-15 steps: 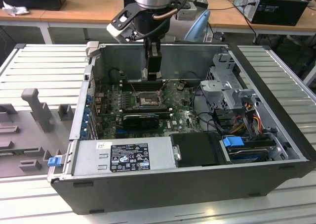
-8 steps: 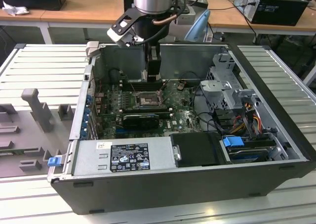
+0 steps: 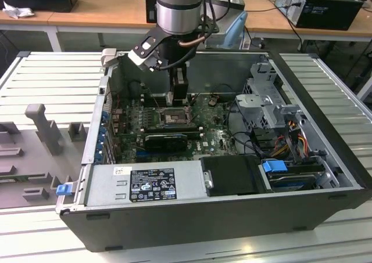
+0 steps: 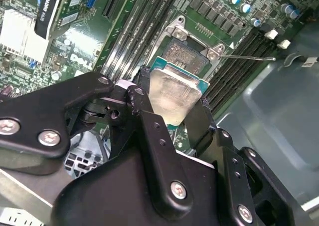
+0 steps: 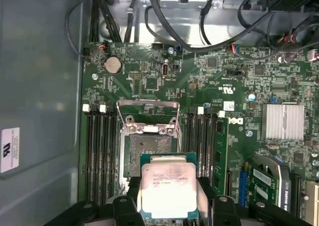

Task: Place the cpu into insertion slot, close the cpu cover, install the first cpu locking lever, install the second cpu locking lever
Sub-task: 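Place the cpu into insertion slot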

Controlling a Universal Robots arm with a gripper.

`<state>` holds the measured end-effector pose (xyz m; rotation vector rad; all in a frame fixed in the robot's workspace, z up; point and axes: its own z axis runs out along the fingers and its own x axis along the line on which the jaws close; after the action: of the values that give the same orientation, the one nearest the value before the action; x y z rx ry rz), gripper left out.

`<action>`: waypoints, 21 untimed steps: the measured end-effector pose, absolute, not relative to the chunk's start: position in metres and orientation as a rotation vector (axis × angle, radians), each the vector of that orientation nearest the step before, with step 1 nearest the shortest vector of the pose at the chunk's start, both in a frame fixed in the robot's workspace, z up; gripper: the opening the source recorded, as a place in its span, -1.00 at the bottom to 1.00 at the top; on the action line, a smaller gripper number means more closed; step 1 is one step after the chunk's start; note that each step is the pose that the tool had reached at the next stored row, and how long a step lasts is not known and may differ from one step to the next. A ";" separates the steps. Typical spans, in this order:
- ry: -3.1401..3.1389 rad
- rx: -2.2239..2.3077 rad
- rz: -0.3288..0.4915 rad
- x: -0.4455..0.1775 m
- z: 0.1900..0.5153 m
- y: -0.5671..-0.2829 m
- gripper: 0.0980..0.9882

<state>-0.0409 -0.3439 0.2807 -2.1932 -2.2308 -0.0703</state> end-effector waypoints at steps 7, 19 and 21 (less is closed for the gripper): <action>-2.191 -2.234 -0.070 -0.041 0.260 -0.343 -0.03; -2.184 -2.242 -0.070 -0.042 0.222 -0.337 -0.03; -2.183 -2.243 -0.070 -0.042 0.214 -0.331 -0.03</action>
<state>-0.0417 -0.3307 0.2141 -2.2432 -2.1829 -0.0698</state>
